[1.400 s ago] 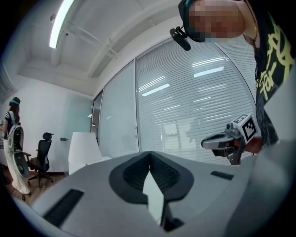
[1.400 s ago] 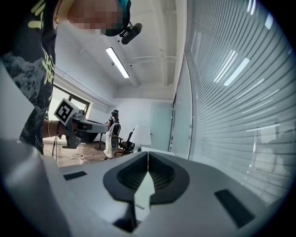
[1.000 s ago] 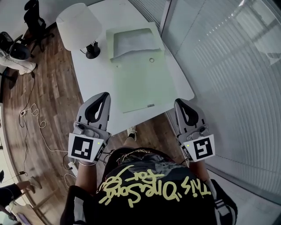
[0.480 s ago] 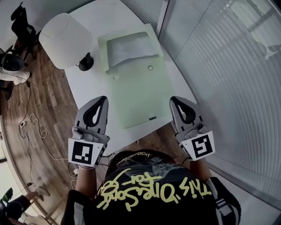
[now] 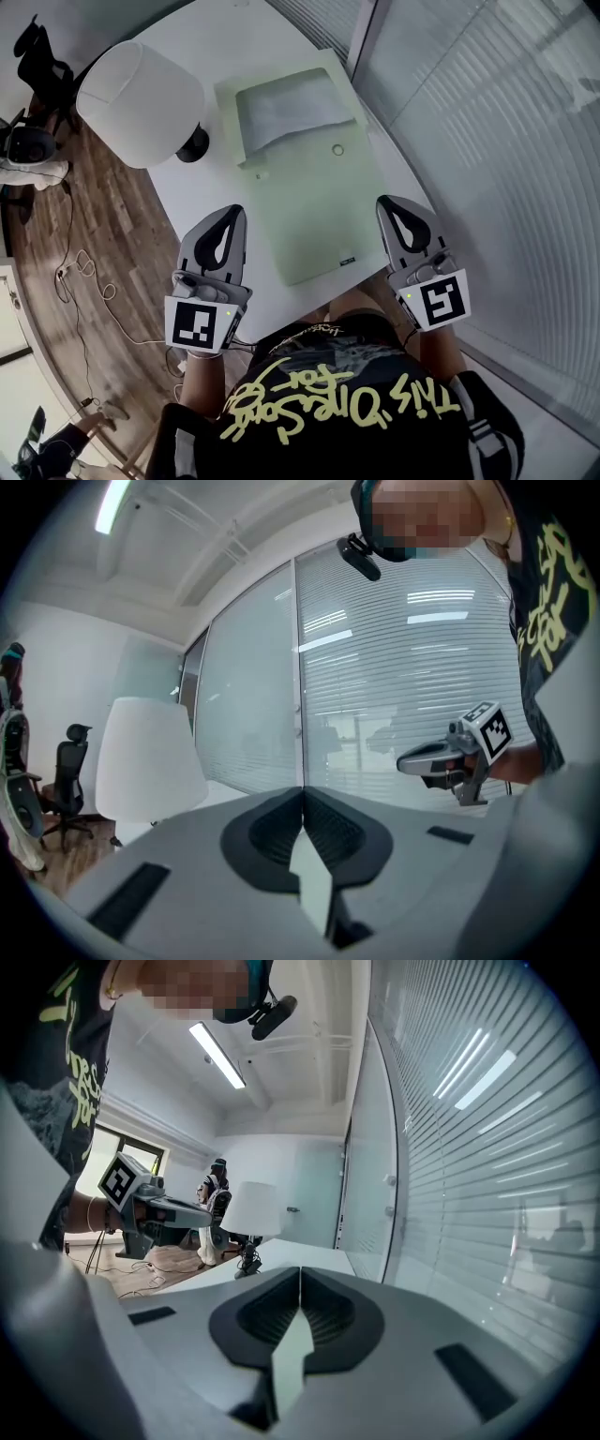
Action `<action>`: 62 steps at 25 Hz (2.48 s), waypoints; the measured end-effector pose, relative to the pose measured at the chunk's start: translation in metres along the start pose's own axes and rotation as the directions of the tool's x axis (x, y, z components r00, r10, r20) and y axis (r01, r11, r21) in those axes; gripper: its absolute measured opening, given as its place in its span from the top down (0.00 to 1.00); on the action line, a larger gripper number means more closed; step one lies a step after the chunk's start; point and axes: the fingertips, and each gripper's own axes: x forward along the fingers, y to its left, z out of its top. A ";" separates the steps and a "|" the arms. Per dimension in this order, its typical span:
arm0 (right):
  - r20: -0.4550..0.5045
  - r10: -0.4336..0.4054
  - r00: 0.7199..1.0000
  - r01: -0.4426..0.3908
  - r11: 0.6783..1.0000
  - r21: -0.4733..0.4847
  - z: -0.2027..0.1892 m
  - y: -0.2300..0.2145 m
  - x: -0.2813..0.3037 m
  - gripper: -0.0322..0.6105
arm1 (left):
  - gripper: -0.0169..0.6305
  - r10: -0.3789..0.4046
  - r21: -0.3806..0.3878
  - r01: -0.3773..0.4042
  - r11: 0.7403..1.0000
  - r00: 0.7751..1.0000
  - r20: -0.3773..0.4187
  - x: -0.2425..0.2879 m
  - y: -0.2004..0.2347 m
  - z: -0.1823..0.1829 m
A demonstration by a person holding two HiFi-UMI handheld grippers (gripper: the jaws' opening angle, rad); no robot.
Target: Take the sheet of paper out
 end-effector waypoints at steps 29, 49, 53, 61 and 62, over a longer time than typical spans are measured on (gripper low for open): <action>0.064 0.255 0.965 -0.244 0.959 -0.146 0.009 -0.026 0.077 0.93 | 0.88 0.183 0.051 -0.181 0.982 0.982 -0.042 0.046 0.014 -0.005; -0.252 0.237 0.938 -0.330 0.832 -0.445 -0.057 -0.033 0.133 0.72 | 0.76 0.162 0.369 -0.055 0.928 0.950 -0.265 0.103 0.029 -0.068; -0.281 0.231 0.932 -0.347 0.795 -0.497 -0.065 -0.030 0.145 0.71 | 0.75 0.157 0.405 -0.019 0.914 0.937 -0.311 0.113 0.034 -0.079; -0.330 0.218 0.919 -0.378 0.729 -0.571 -0.083 -0.031 0.167 0.70 | 0.75 0.161 0.444 0.026 0.896 0.912 -0.378 0.133 0.041 -0.105; -0.340 0.218 0.915 -0.385 0.722 -0.574 -0.087 -0.031 0.170 0.70 | 0.75 0.160 0.448 0.033 0.894 0.908 -0.387 0.135 0.041 -0.108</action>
